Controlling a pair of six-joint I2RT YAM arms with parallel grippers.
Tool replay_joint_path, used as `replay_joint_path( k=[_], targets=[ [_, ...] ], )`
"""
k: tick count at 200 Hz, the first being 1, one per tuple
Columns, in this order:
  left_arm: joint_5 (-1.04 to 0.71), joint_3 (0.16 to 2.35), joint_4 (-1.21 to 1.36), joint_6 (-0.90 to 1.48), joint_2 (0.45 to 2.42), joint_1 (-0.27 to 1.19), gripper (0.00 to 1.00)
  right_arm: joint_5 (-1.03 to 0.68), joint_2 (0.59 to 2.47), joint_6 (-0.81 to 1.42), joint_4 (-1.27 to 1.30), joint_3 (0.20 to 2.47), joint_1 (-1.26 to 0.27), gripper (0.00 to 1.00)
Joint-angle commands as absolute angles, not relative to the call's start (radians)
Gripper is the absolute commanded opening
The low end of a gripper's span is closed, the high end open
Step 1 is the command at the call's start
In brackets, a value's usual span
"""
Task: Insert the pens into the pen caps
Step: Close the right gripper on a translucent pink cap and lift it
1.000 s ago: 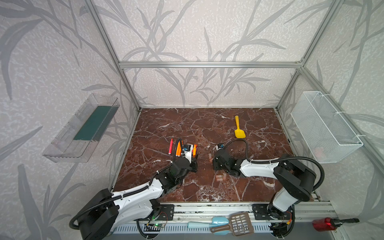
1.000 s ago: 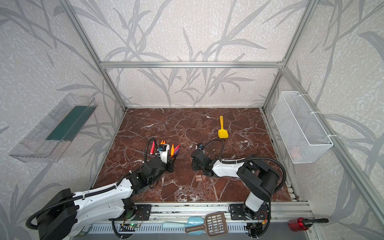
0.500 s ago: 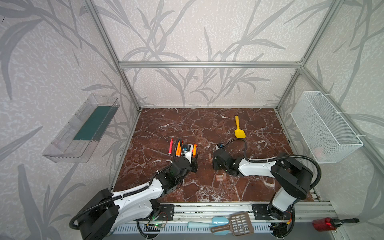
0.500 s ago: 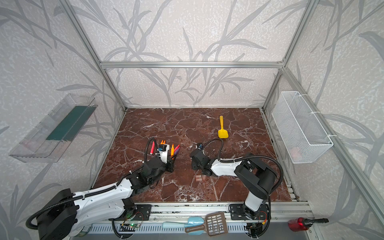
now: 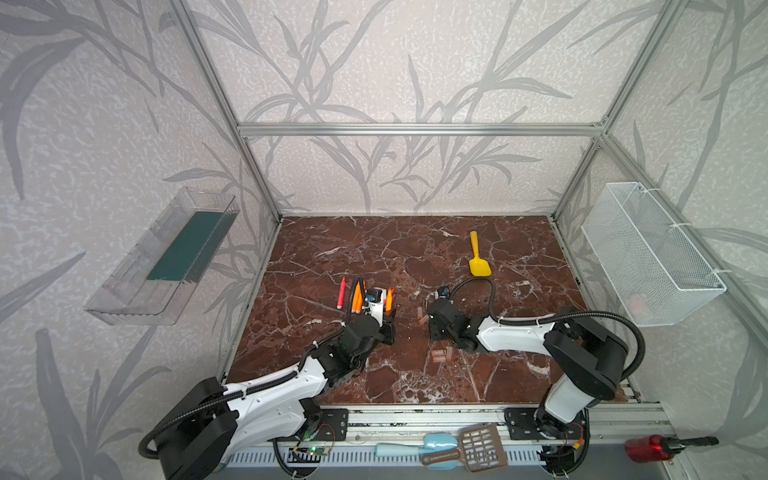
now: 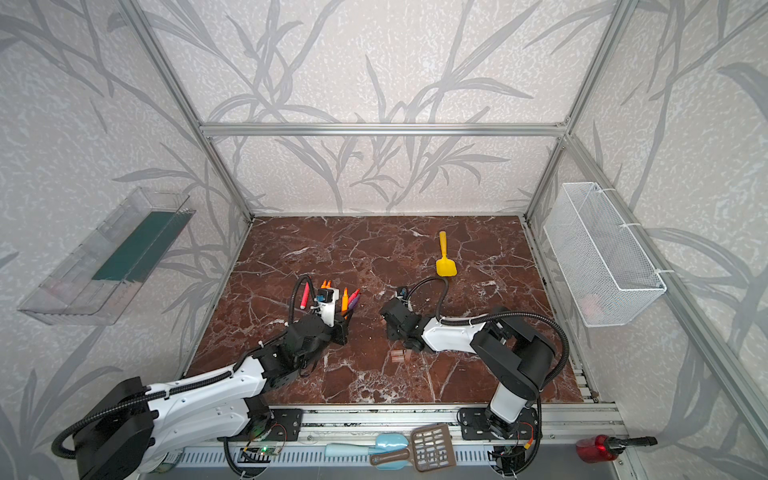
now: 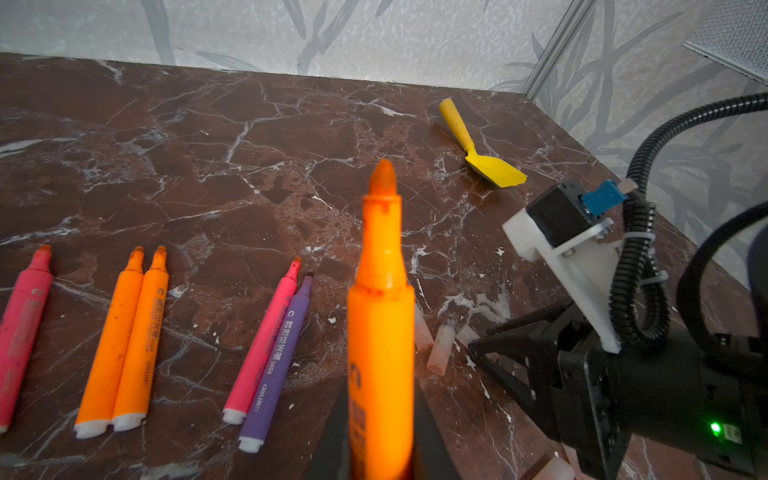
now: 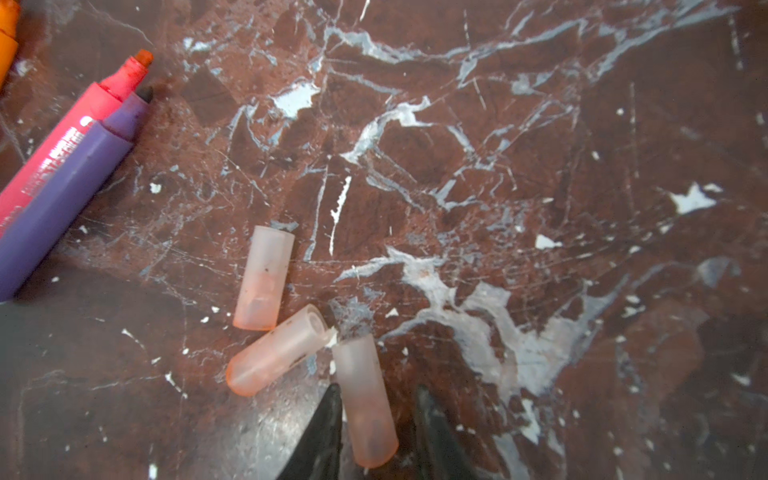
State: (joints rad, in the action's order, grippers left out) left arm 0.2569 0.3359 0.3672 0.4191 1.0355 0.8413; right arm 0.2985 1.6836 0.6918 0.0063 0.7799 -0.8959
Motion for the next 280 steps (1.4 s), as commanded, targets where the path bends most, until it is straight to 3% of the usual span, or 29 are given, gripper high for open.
replay_joint_path(
  k=[1, 105, 171, 219, 241, 280],
  targets=[
    [0.265, 0.324, 0.368, 0.422, 1.022, 0.836, 0.00, 0.338, 1.701, 0.672, -0.068, 0.842, -0.899, 0.29],
    [0.278, 0.298, 0.385, 0.430, 0.991, 0.836, 0.00, 0.362, 1.785, 0.670, -0.156, 0.906, -0.898, 0.24],
    [0.285, 0.276, 0.369, 0.440, 0.928, 0.834, 0.00, 0.370, 1.765, 0.685, -0.145, 0.885, -0.898, 0.12],
    [0.191, 0.284, 0.343, 0.446, 0.945, 0.835, 0.00, 0.408, 1.633, 0.711, -0.076, 0.797, -0.899, 0.09],
    [0.104, 0.203, 0.549, 0.409, 0.968, 0.835, 0.00, 0.415, 1.533, 0.700, 0.003, 0.730, -0.894, 0.07],
    [0.077, 0.305, 0.404, 0.415, 1.038, 0.835, 0.00, 0.435, 1.362, 0.693, 0.071, 0.657, -0.888, 0.01]
  ],
)
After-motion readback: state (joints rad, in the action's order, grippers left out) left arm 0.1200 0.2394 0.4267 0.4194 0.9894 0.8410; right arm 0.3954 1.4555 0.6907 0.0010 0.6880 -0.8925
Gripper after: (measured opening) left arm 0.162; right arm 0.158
